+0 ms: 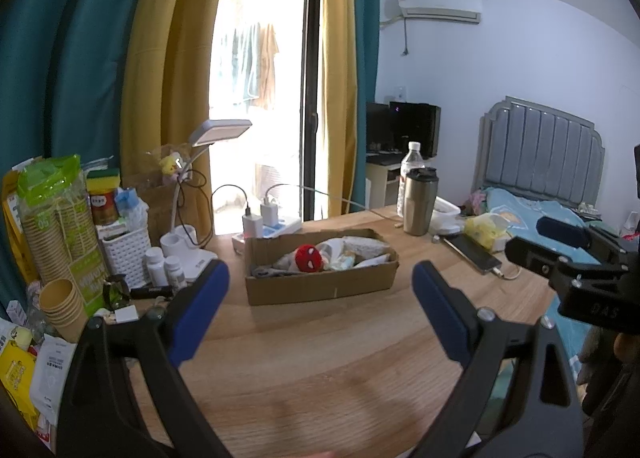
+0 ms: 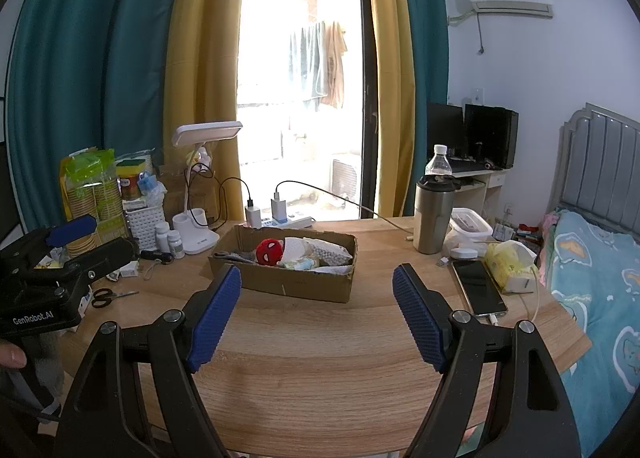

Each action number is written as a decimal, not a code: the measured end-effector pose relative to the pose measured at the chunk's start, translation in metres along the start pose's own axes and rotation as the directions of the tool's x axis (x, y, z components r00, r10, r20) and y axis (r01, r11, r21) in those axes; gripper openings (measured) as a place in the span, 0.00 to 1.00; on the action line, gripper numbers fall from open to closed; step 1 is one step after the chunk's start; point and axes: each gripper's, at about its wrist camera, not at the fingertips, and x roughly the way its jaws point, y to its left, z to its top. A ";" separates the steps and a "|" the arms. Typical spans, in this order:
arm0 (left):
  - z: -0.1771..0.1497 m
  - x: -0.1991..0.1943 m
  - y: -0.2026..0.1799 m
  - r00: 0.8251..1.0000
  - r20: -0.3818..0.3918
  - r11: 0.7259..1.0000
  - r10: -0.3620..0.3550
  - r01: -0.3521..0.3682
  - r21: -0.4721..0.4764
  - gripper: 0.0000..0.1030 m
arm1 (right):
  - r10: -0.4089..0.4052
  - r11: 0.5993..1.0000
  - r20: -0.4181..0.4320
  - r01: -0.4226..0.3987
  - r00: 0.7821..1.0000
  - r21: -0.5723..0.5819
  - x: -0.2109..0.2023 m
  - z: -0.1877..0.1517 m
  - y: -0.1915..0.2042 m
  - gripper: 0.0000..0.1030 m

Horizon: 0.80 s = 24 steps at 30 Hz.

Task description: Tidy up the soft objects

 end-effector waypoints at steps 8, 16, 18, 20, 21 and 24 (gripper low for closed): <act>0.000 0.000 0.000 1.000 -0.001 1.000 -0.001 0.001 0.000 0.91 | 0.000 1.000 0.001 0.000 1.000 0.001 0.000 0.000 0.000 0.79; 0.000 -0.001 0.000 1.000 -0.002 1.000 -0.002 0.002 -0.001 0.91 | 0.000 1.000 0.001 0.000 1.000 0.000 0.000 0.000 0.000 0.79; 0.000 0.000 0.000 1.000 -0.001 1.000 -0.002 0.002 0.000 0.91 | 0.000 1.000 0.000 0.000 1.000 0.001 0.000 0.000 0.000 0.79; 0.000 -0.001 0.000 1.000 -0.002 1.000 -0.004 0.004 0.000 0.91 | 0.001 1.000 0.001 -0.001 1.000 0.000 0.000 0.000 0.000 0.79; -0.001 -0.001 0.000 1.000 -0.002 1.000 -0.009 0.009 0.002 0.91 | 0.000 1.000 0.000 0.000 1.000 0.000 0.000 0.000 0.000 0.79; -0.003 -0.002 -0.002 1.000 0.002 1.000 -0.013 0.013 0.014 0.91 | 0.002 1.000 -0.003 -0.002 1.000 -0.001 0.000 -0.001 0.000 0.79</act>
